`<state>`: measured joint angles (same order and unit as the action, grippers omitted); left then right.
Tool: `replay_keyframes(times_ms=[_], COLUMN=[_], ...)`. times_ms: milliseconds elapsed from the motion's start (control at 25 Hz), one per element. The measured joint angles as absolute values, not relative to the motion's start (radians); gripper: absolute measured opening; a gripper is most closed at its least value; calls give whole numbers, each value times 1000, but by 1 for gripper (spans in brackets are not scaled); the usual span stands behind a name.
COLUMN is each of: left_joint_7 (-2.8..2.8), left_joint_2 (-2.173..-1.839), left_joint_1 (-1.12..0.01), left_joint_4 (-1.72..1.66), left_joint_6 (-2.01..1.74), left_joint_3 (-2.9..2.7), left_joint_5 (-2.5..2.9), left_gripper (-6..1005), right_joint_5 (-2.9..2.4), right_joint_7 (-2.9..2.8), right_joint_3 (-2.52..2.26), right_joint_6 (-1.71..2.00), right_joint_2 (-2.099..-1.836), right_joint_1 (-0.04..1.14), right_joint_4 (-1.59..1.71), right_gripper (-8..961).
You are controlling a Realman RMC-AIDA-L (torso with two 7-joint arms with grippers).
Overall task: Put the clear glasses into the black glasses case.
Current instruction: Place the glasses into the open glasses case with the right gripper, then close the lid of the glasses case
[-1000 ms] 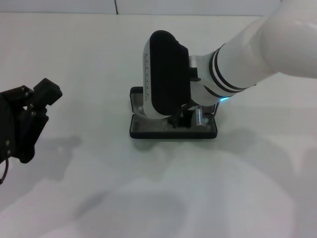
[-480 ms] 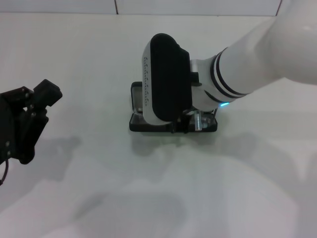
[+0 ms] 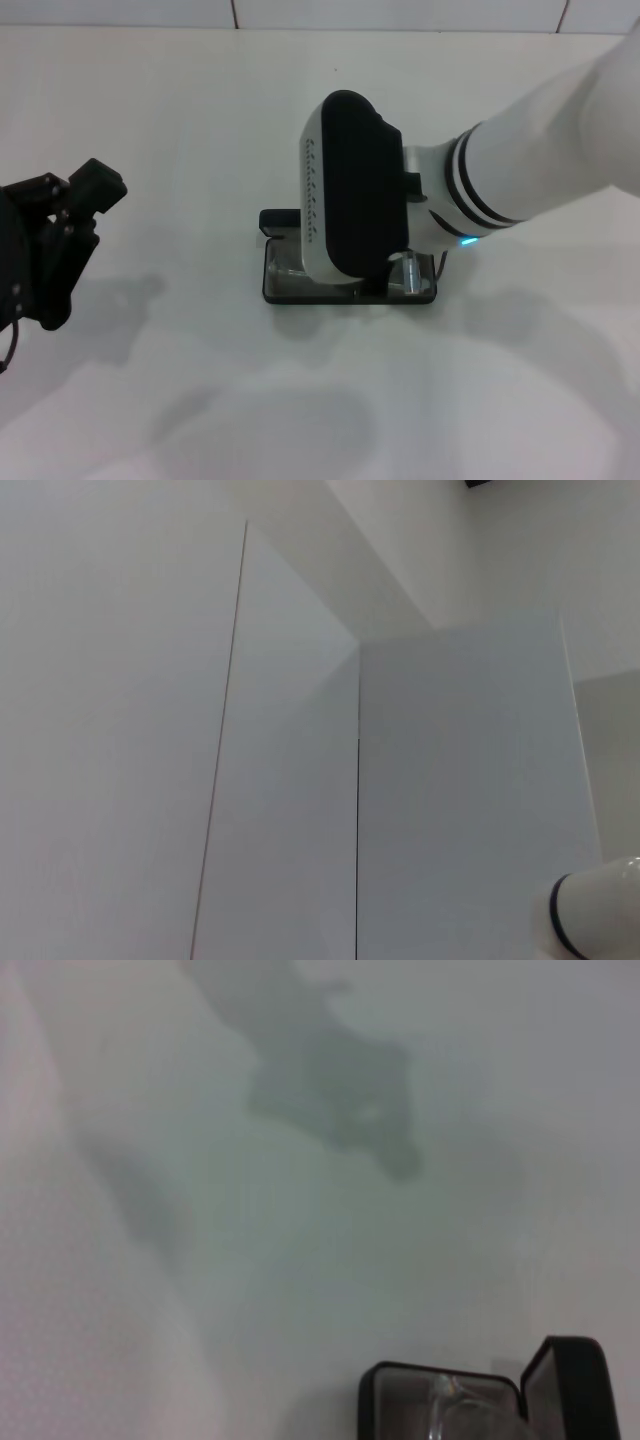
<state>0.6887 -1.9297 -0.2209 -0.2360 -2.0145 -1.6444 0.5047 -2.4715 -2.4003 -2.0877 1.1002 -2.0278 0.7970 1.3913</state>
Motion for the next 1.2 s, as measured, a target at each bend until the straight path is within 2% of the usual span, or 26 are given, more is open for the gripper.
replay_keyframes(times_ms=[360,560,800,1000,1200], left_joint_7=[689,690,693,743,885], left_joint_2=[-1927,-1919,-1906,-1893,-1870], left_joint_1=[-213,-224,-238,-351,-482], left_joint_4=[-240,-239,-236,-225,-238], left_joint_6=[-2025,-2028,-2028,-1989,-1861], left_joint_3=[-1644,-1644,-1645,-1651,-1647], left_joint_5=[505,503,500,558,640], left_gripper=[47,47,47,47,67], right_joint_5=[-2495,-2467,-2124,-1757,-1573], right_joint_7=[-2401,-2380,-2291,-2097,-1939], right_joint_3=[-2080,-2009,-1716,-1318,-870], right_joint_6=[1161,1176,1304,1525,1750], right_joint_2=[-2028,-2021,-2021,-2020,-2018], right_joint_1=[621,434,299,167,128], right_joint_4=[1613,1779,1843,1748,1493], right_gripper=[213,212,211,211,211])
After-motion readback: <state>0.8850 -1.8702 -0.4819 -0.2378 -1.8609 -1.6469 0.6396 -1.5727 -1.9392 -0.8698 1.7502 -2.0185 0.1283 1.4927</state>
